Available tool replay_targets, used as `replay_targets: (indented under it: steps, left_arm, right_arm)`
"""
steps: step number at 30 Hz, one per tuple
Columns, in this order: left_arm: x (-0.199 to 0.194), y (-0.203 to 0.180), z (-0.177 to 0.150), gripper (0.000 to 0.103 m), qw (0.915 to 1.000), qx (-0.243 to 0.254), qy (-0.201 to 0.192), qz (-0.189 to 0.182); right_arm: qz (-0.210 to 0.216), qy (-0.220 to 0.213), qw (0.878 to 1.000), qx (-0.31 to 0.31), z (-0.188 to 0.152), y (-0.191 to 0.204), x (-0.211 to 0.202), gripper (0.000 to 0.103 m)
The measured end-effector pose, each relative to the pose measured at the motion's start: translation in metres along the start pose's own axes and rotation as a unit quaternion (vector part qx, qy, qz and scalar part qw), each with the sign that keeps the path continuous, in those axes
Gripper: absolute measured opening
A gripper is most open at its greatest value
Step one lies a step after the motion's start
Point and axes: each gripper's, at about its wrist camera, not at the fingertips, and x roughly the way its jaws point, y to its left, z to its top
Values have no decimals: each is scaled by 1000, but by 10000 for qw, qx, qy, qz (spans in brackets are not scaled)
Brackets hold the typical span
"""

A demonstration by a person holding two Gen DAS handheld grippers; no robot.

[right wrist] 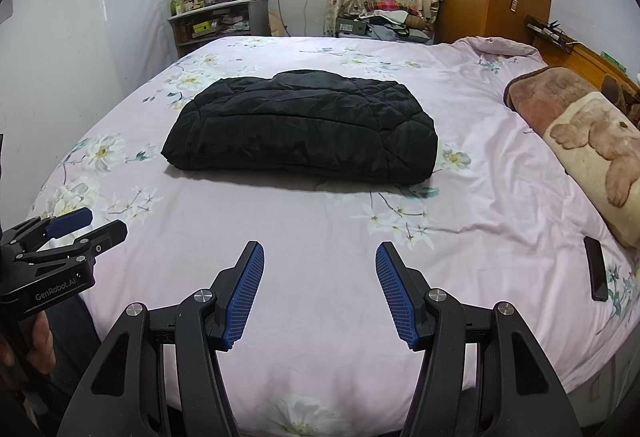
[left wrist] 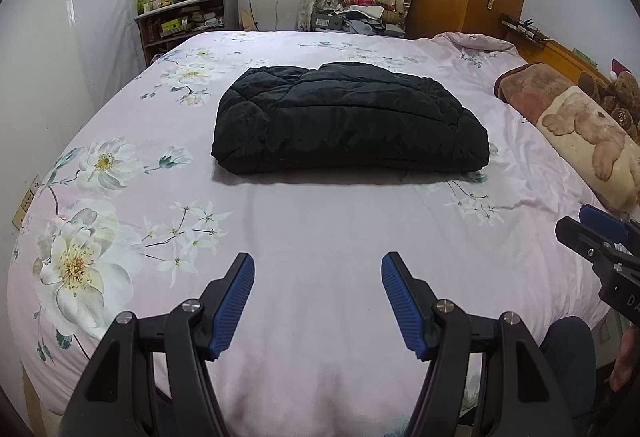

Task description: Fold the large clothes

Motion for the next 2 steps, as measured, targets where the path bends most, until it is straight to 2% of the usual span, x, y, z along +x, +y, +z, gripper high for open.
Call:
replay_targets:
  steps: [2]
  left_arm:
    - [0,1,1,68,10000,-17,20,-46]
  right_arm:
    - [2,-12,10000,-20,-1,-1,0,59]
